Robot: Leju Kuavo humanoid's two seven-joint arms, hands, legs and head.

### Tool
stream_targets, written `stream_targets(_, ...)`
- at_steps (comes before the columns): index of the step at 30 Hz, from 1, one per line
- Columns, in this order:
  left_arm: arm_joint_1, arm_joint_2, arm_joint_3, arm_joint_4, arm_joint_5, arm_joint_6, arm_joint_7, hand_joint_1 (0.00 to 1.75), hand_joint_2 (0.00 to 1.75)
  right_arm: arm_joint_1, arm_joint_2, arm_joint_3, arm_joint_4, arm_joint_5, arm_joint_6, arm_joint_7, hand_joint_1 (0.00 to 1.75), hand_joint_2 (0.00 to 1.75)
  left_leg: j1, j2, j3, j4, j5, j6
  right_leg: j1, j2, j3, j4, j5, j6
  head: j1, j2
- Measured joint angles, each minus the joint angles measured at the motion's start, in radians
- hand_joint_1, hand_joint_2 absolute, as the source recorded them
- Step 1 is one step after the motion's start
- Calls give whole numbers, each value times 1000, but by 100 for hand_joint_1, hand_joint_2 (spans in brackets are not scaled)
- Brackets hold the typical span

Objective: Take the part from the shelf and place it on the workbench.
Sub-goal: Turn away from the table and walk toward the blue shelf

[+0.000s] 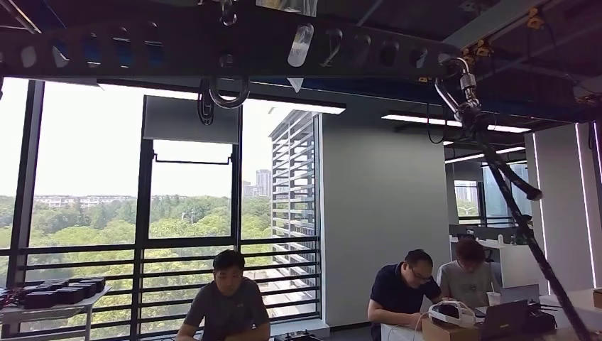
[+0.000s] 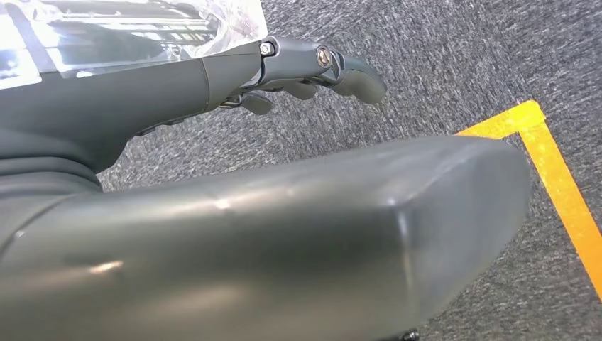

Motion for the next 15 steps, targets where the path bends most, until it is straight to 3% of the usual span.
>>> stream_targets(2, -2, 0, 0, 0, 2, 0, 1, 0, 0, -1, 0, -2, 0, -4, 4, -6, 0, 0, -2, -2, 43, -87, 21, 11, 2, 1, -8, 6, 5, 12, 1, 0)
stream_targets(5, -3, 0, 0, 0, 7, 0, 2, 0, 0, -1, 0, -5, 1, -8, 8, -10, 0, 0, -7, -2, 36, -100, 31, 37, -1, 1, -15, 4, 15, 34, -2, 0)
stream_targets(6, -4, 0, 0, 0, 9, 0, 2, 0, 0, -1, 0, -6, 1, -9, 9, -11, 0, 0, -6, -1, 32, -102, 37, 46, -3, 1, -19, 11, 6, 39, -4, 0)
stream_targets(8, -6, 0, 0, 0, 13, 0, 2, 0, 0, -1, -2, -8, 2, -13, 11, -13, 0, 0, -5, 0, 21, -106, 51, 60, -4, 2, -50, 83, -52, 45, -8, 0)
stream_targets(10, -6, 0, 0, 0, 17, 0, 2, 0, 0, 2, -2, -8, 3, -15, 12, -15, 0, 0, -10, 1, 5, -105, 62, 68, -4, 2, -102, 218, -129, 47, -13, 0)
stream_targets(11, -6, 0, 0, 0, 18, 0, 2, 0, 0, 4, -2, -8, 4, -15, 13, -15, 0, 0, -13, 1, -3, -105, 67, 69, -4, 2, -118, 270, -151, 47, -15, 0)
stream_targets(12, -6, 0, 0, 0, 18, 0, 2, 0, 0, 5, -3, -8, 5, -15, 13, -15, 0, 0, -15, 1, -10, -104, 71, 70, -3, 2, -119, 288, -153, 46, -16, 0)
stream_targets(13, -6, 0, 0, 0, 18, 0, 3, 0, 0, 6, -3, -8, 6, -15, 13, -16, 0, 0, -18, 1, -16, -102, 75, 70, -2, 2, -99, 267, -137, 42, -17, 0)
stream_targets(15, -6, 0, 0, 0, 18, 0, 3, 0, 0, 5, -4, -9, 8, -15, 14, -18, 0, 0, -21, 1, -23, -99, 80, 67, 4, 2, -17, 133, -83, 28, -19, 0)
